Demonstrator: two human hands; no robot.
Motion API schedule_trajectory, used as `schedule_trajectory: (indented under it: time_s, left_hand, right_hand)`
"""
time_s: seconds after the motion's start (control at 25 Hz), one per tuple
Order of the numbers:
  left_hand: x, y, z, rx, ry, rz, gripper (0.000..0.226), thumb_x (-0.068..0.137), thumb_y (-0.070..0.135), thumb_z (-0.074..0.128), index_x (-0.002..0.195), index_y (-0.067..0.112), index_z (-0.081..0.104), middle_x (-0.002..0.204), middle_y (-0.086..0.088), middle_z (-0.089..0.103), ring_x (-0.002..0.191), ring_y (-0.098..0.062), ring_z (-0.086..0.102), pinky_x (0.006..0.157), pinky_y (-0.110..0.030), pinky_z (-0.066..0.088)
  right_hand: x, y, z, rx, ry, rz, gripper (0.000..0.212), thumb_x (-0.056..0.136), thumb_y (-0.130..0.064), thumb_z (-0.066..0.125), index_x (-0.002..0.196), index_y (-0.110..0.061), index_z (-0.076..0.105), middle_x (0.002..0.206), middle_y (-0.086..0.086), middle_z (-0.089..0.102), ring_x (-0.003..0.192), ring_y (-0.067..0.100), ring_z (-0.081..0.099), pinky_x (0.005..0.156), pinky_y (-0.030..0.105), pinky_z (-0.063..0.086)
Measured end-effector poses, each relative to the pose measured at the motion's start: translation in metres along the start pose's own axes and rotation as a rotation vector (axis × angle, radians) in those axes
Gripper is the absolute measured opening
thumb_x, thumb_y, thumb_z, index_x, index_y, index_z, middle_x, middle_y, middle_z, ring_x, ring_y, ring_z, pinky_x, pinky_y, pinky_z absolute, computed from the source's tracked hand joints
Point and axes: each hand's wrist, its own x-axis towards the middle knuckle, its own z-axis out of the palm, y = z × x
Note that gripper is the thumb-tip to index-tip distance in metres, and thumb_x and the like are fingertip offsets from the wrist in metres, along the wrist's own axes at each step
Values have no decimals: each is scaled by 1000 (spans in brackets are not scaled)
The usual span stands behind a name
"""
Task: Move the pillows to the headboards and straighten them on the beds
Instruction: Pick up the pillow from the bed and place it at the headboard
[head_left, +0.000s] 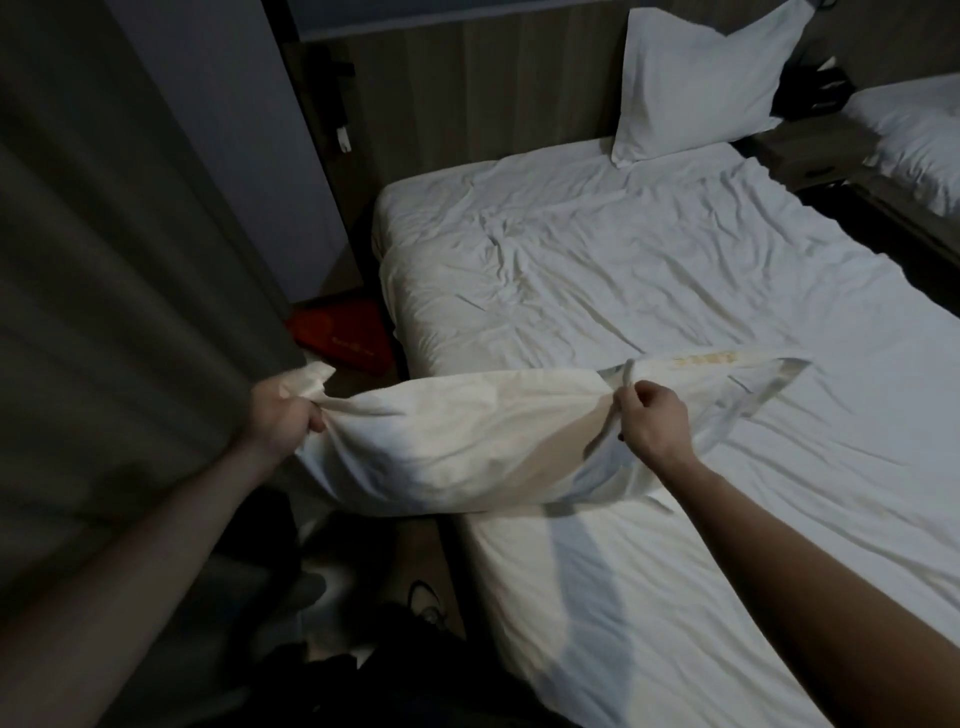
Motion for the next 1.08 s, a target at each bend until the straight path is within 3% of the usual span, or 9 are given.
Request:
schedule_trajectory:
  time_s: [0.08,0.16,0.28,0.4,0.48,0.68,0.76,0.84,1.08]
  left_hand:
    - [27,-10,5,92,-21,15,18,80,4,61,92,-3,72,70,-13,62,64,-24,55,49,-13,44]
    - [60,-22,4,210,-60,-44,37,79,29,57,100,5,76,91,-17,74,83,-32,68,69,-24,57]
    - [102,-31,-1,337,-133,-98,41,74,33,56,106,17,77,101,-9,76,97,-32,68,86,-38,56]
    - [128,-16,1,412,-194,-38,45,75,14,56,114,22,75,104,-7,74,103,-32,67,87,-35,53]
    - [146,-14,2,385,-236,-31,51,67,18,52,112,16,74,99,-8,73,105,-34,67,86,-36,52]
    - [211,-7,8,427,-366,-45,49,91,22,62,140,13,61,132,-12,67,121,-34,63,96,-40,51]
    - [241,-7,8,443,-346,-42,33,94,21,65,126,11,67,121,-12,71,113,-35,67,85,-40,53]
    - [270,-3,9,484,-339,-6,9,95,19,67,96,11,64,100,-15,73,98,-35,71,78,-40,55]
    - [348,43,21,532,-333,248,45,90,27,69,64,18,33,58,3,40,58,-8,39,55,-29,29]
  right_hand:
    - [13,-3,17,-190,-51,-34,43,101,-34,49,64,-11,52,64,6,61,70,36,65,61,40,47]
    - [26,-3,40,-316,-79,-42,39,99,-37,52,66,-16,51,74,8,62,76,34,63,67,37,47]
    - [41,-16,67,-368,-38,-66,19,94,-30,64,98,-11,61,114,18,56,95,41,63,79,44,53]
    - [70,-28,78,-408,-22,-150,63,86,-11,73,141,-1,42,148,25,34,112,51,59,80,53,58]
    - [83,-38,78,-512,-152,-172,62,88,-19,70,145,-11,45,158,17,30,117,43,62,86,50,58]
    - [128,-63,82,-595,-341,-97,53,83,-44,68,129,-19,59,131,5,51,112,35,65,82,40,48]
    - [156,-66,89,-595,-312,-156,26,86,-41,67,102,-21,61,109,1,58,99,33,67,73,37,46]
    - [188,-78,94,-545,-239,-183,24,93,-38,64,79,-22,53,87,-4,59,83,29,64,64,36,42]
    - [270,-138,98,-396,-56,-276,25,97,-37,66,78,-21,61,82,-5,60,70,23,60,60,38,50]
